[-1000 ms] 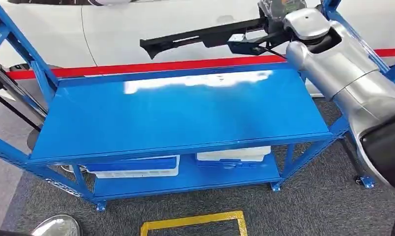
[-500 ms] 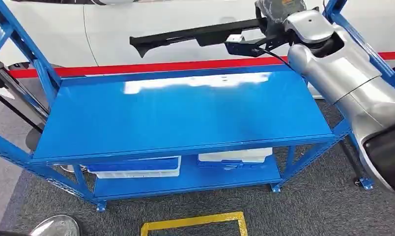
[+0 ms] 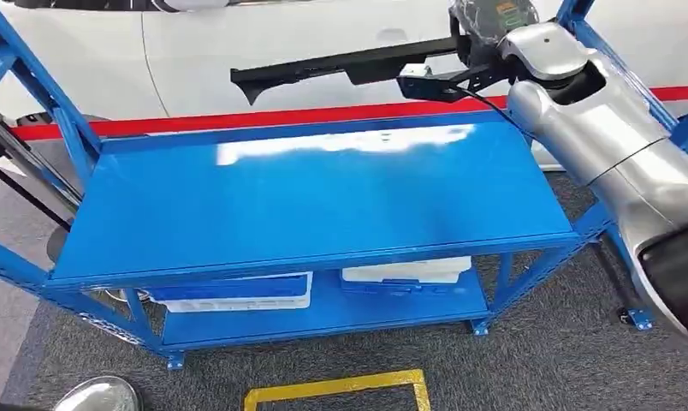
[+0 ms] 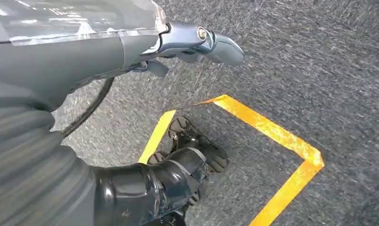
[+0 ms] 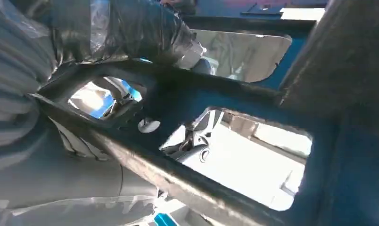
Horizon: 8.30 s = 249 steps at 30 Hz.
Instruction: Take the parts from the cabinet and place them on the table.
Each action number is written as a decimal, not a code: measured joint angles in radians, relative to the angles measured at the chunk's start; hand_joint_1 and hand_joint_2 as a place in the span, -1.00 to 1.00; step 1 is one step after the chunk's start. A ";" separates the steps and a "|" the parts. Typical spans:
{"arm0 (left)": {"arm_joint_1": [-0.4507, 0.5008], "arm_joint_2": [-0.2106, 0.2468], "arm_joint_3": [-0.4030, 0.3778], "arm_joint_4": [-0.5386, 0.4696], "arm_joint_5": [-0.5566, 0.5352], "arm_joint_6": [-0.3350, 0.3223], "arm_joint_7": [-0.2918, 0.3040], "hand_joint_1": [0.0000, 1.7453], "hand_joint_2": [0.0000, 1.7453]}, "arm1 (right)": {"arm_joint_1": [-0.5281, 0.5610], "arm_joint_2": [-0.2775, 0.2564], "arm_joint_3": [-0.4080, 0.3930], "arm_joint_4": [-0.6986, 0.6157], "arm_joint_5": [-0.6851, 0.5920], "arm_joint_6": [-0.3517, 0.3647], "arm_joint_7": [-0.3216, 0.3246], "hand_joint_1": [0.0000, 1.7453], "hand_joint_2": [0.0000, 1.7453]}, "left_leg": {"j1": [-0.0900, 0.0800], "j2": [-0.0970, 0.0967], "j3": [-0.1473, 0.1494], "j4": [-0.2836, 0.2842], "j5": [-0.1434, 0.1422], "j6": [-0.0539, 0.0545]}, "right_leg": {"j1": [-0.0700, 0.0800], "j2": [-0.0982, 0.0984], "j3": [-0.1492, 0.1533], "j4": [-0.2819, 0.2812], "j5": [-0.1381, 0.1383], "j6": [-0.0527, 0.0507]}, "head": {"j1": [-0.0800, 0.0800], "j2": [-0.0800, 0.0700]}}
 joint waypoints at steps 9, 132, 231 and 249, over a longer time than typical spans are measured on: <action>0.000 0.001 0.002 0.000 -0.012 0.000 -0.005 -1.00 1.00 | 0.009 -0.001 0.000 -0.002 0.004 0.001 -0.002 1.00 1.00 | 0.002 0.002 -0.005 0.053 -0.004 -0.002 | 0.005 -0.001 -0.002 0.012 0.000 -0.012 | 0.000 0.000; -0.006 0.000 0.029 0.001 -0.072 -0.001 0.033 -1.00 1.00 | 0.023 0.044 0.026 -0.001 -0.051 0.030 0.044 1.00 1.00 | 0.004 0.008 -0.006 0.142 -0.036 -0.029 | 0.006 -0.011 -0.046 0.004 0.043 -0.023 | 0.001 0.000; -0.003 0.002 0.066 0.001 -0.092 -0.027 0.012 -1.00 1.00 | -0.070 -0.043 -0.055 -0.083 -0.031 0.074 0.085 1.00 1.00 | 0.016 0.011 0.039 -0.010 -0.016 0.014 | -0.003 0.014 -0.039 0.013 0.021 0.032 | 0.005 0.000; -0.005 0.003 0.068 0.001 -0.093 -0.030 0.010 -1.00 1.00 | -0.084 -0.055 -0.054 -0.084 -0.029 0.072 0.092 1.00 1.00 | -0.004 0.020 -0.038 0.149 -0.119 0.000 | 0.012 -0.011 -0.011 -0.008 0.016 -0.025 | 0.005 0.000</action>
